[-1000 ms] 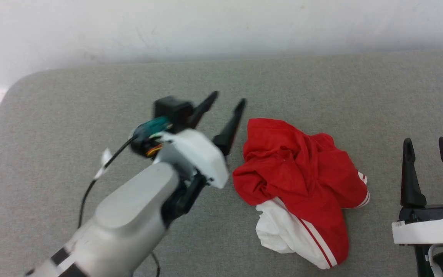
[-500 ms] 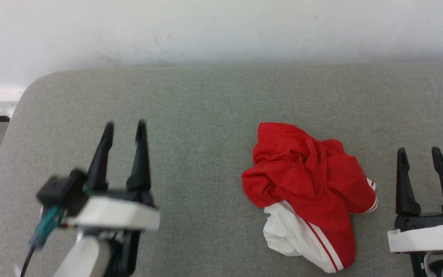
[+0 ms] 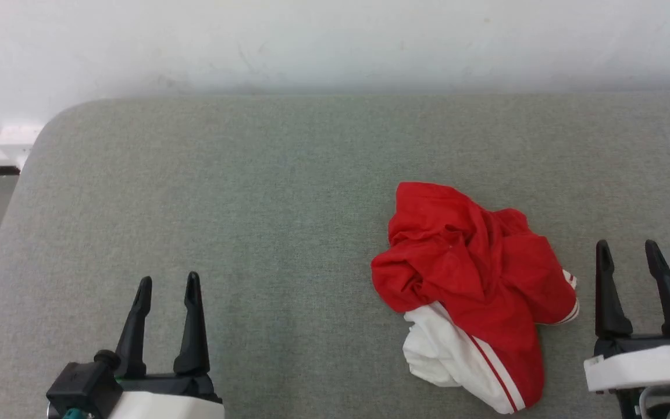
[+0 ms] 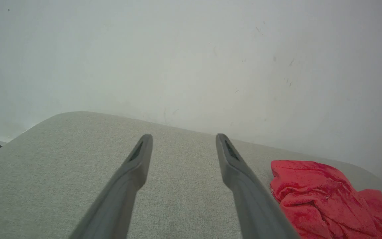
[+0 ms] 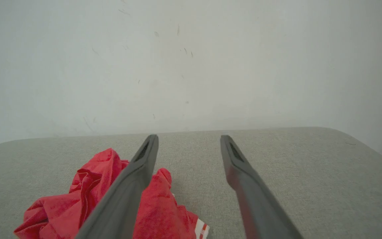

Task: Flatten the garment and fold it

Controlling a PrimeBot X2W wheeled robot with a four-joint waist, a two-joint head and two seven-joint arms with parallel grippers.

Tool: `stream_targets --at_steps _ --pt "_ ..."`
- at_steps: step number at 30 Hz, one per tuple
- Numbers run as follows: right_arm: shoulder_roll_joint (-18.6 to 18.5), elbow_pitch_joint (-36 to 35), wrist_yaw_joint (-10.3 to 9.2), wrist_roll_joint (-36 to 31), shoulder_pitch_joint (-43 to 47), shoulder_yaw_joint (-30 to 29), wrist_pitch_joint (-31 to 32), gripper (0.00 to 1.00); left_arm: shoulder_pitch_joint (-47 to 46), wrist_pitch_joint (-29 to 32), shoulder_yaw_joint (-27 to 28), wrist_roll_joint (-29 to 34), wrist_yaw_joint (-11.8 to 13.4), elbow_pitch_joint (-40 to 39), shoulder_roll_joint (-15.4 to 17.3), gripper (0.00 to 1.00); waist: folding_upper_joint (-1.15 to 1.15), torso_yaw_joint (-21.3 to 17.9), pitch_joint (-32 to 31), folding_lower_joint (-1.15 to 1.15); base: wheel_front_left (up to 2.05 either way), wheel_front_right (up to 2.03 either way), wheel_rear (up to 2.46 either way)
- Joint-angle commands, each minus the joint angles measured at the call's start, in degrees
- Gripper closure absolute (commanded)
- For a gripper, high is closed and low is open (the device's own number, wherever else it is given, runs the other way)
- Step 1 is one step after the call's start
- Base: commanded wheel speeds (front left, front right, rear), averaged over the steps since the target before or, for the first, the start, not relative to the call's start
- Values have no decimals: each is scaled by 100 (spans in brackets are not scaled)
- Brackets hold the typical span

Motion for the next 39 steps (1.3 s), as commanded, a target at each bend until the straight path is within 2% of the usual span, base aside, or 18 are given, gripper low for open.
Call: stream_targets --at_steps 1,4,8,16,19,24,28,33,34,35,36,39 --pt "8 -16 -5 58 -71 -11 48 0 -48 -28 75 72 -89 22 -68 0 0 57 62 0 0 0 0" --pt "8 -88 -5 27 -250 18 429 0 -128 -28 222 202 -276 57 -214 0 0 82 127 0 0 0 0" --pt "8 -147 -5 -14 -526 104 1335 0 -196 -28 360 357 -467 79 -351 0 0 87 217 0 0 0 0" --pt "-708 -98 -5 126 -792 194 3535 0 -337 -28 458 462 -717 183 -492 0 0 201 434 0 0 0 0" --pt "-1040 0 -5 284 -817 358 4111 0 -397 -28 455 464 -765 235 -513 0 0 280 543 0 0 0 0" --pt "-1438 212 -5 532 -897 714 4784 0 -478 -28 456 455 -811 321 -529 0 0 403 723 0 0 0 0" --pt "-1625 436 -5 627 -1012 868 4984 0 -561 -28 430 445 -856 385 -534 0 0 508 831 0 0 0 0" --pt "-1504 774 -5 733 -1050 777 5137 0 -625 -28 389 355 -853 430 -536 0 0 601 889 0 0 0 0" --pt "-1469 815 -5 761 -1045 753 5179 24 -628 -28 382 332 -846 440 -536 0 0 610 892 0 0 0 0" --pt "-1436 833 -5 787 -1043 727 5205 69 -629 -28 380 317 -842 447 -536 0 0 612 892 0 0 0 0" --pt "-1411 827 -5 810 -1043 705 5215 100 -629 -28 383 309 -838 453 -537 0 0 608 890 0 0 0 0" --pt "-1431 727 -5 796 -1051 676 5170 100 -620 -28 400 284 -818 472 -537 0 0 564 853 0 0 0 0"
